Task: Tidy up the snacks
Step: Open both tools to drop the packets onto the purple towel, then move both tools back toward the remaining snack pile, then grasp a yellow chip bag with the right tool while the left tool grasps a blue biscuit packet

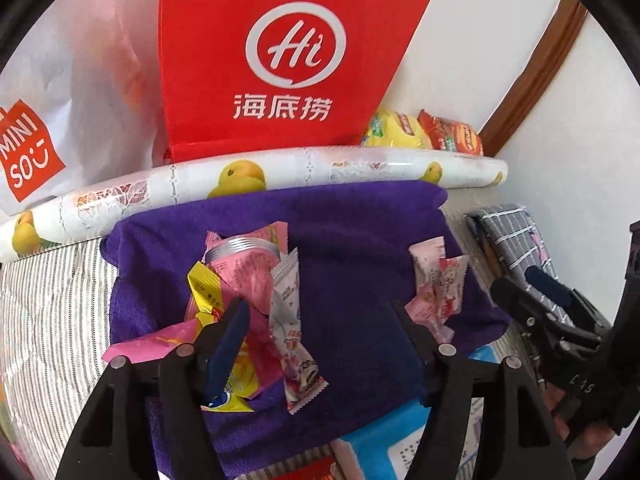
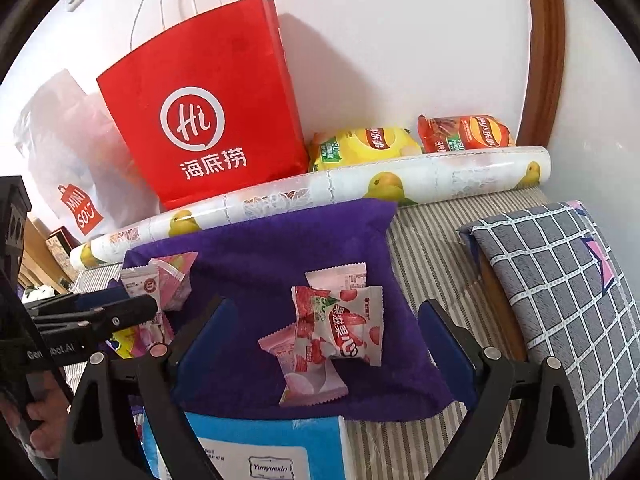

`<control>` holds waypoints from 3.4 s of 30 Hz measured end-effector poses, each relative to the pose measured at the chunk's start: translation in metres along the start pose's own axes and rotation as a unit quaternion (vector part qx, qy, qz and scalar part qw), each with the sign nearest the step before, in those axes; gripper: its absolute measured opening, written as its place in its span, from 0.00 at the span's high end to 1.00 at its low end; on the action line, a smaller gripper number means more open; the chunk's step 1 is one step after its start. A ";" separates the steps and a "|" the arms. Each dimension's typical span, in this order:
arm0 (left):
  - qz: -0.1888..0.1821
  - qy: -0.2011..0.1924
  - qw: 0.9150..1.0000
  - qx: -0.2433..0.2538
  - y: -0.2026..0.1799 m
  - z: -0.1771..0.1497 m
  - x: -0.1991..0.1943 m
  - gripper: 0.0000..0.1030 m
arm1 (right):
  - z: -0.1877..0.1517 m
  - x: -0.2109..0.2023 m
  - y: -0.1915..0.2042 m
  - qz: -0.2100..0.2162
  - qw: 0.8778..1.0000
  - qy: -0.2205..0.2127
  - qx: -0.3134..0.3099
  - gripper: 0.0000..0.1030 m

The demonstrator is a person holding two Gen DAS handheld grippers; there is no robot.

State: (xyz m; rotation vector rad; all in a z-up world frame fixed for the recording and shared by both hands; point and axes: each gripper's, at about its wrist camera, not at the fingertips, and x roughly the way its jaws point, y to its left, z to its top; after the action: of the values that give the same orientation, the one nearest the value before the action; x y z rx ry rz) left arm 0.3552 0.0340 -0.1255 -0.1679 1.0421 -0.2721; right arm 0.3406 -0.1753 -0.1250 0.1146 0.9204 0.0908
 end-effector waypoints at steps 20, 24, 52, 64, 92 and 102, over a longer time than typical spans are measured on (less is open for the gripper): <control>-0.022 -0.028 0.999 0.020 -0.014 0.001 -0.034 0.34 | -0.022 -0.035 -0.002 -0.019 1.000 -0.004 -0.011 0.18; -0.026 -0.034 0.999 0.022 -0.016 0.000 -0.041 0.34 | -0.028 -0.041 -0.003 -0.023 1.000 -0.002 -0.011 0.21; -0.030 -0.053 0.997 0.054 -0.046 -0.026 -0.086 0.34 | -0.078 -0.108 -0.019 -0.041 0.999 0.004 -0.016 0.48; -0.003 -0.051 0.999 0.017 -0.013 -0.067 -0.120 0.34 | -0.105 -0.126 -0.002 -0.007 1.000 0.013 -0.021 0.48; 0.023 -0.016 0.997 -0.066 0.059 -0.180 -0.131 0.34 | -0.170 -0.043 0.062 0.091 0.987 0.132 -0.005 0.38; 0.024 0.005 0.998 -0.054 0.052 -0.207 -0.120 0.34 | -0.166 -0.040 0.067 0.092 0.990 0.104 -0.019 0.41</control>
State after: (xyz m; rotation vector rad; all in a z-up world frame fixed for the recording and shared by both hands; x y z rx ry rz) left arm 0.1261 0.1181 -0.1422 -0.2375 1.0701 -0.1731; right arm 0.1818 -0.1040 -0.1841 0.1569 1.1140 0.2948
